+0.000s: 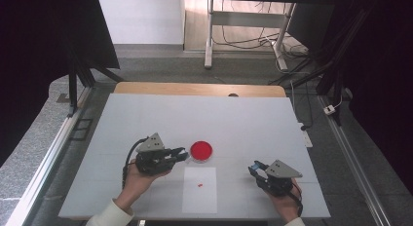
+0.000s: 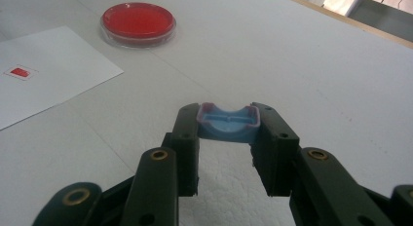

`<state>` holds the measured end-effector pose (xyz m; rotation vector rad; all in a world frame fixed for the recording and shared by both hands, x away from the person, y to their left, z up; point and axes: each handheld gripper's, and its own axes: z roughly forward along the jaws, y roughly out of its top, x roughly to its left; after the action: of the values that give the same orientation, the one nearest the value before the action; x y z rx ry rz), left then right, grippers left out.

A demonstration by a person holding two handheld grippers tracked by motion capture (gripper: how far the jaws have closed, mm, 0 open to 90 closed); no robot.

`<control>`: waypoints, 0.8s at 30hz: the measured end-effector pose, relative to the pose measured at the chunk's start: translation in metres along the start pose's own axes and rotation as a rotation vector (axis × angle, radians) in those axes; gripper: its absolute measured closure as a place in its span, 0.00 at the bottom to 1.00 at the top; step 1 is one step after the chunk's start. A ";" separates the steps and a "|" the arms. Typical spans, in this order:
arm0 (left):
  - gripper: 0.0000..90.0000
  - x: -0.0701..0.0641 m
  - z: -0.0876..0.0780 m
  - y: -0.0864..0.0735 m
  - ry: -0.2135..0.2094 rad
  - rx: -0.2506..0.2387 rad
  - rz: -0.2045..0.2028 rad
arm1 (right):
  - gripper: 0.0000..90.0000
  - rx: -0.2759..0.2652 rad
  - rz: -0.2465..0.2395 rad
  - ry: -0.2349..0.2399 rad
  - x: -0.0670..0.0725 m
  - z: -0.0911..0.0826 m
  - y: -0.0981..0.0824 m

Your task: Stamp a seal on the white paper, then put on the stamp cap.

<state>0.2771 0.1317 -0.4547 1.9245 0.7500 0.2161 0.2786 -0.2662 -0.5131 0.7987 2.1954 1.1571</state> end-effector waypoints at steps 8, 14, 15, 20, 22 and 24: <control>0.83 -0.003 0.001 0.003 0.002 0.000 0.013 | 0.71 -0.001 0.001 0.000 0.000 0.000 0.000; 0.83 -0.003 0.003 0.003 0.001 0.002 0.013 | 0.71 -0.004 0.000 0.001 0.001 0.000 0.001; 0.83 -0.003 0.003 0.003 0.001 0.003 0.013 | 0.71 -0.010 0.002 0.005 0.002 0.000 0.001; 0.83 -0.005 0.003 0.003 0.001 0.002 0.016 | 0.71 -0.023 0.001 0.020 0.006 0.002 0.005; 0.83 -0.005 0.003 0.003 0.000 0.004 0.018 | 0.71 -0.022 0.008 0.029 0.007 0.002 0.006; 0.83 -0.005 0.003 0.003 0.000 0.003 0.017 | 0.71 -0.026 0.007 0.031 0.009 0.003 0.006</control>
<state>0.2761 0.1260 -0.4521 1.9339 0.7350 0.2258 0.2763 -0.2553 -0.5107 0.7832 2.2002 1.2068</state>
